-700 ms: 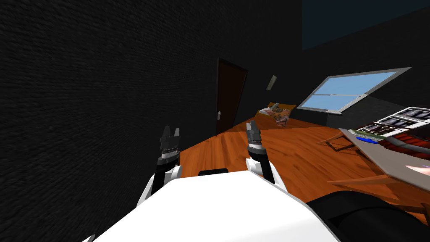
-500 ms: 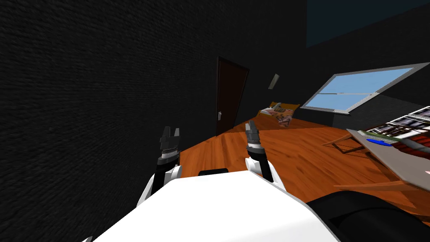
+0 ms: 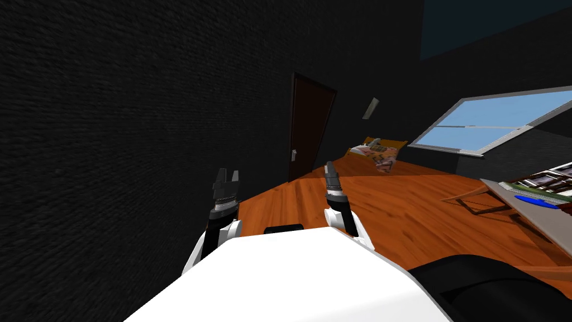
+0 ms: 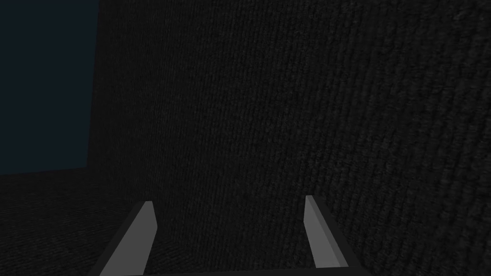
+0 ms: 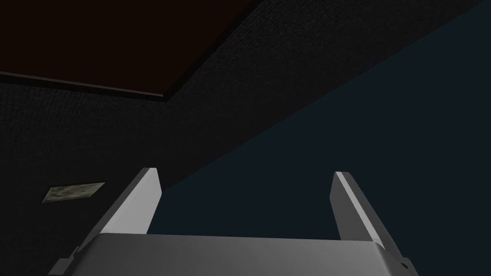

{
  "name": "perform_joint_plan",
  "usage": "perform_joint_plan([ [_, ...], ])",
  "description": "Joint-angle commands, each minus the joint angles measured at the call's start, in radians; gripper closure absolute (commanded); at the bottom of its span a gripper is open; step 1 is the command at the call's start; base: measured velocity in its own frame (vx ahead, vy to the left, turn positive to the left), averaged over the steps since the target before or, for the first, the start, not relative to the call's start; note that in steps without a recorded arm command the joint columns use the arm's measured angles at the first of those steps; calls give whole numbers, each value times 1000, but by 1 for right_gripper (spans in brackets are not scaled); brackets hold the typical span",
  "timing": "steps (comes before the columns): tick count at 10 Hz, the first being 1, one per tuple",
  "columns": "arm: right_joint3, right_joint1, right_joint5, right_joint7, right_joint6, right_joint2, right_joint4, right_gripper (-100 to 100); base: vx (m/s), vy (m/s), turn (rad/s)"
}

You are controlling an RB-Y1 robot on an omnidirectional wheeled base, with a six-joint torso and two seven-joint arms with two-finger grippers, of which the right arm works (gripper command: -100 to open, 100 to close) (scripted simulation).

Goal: Pull the door open

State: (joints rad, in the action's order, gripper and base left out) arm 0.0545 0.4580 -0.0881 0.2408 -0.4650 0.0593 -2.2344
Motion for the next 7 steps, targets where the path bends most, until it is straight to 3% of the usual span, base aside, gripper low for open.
perform_joint_plan([
  [1,0,-18,8,47,5,6,37,-100,79,-74,105],
  [7,-2,-69,28,175,21,18,135,-100,90,-60,78],
])
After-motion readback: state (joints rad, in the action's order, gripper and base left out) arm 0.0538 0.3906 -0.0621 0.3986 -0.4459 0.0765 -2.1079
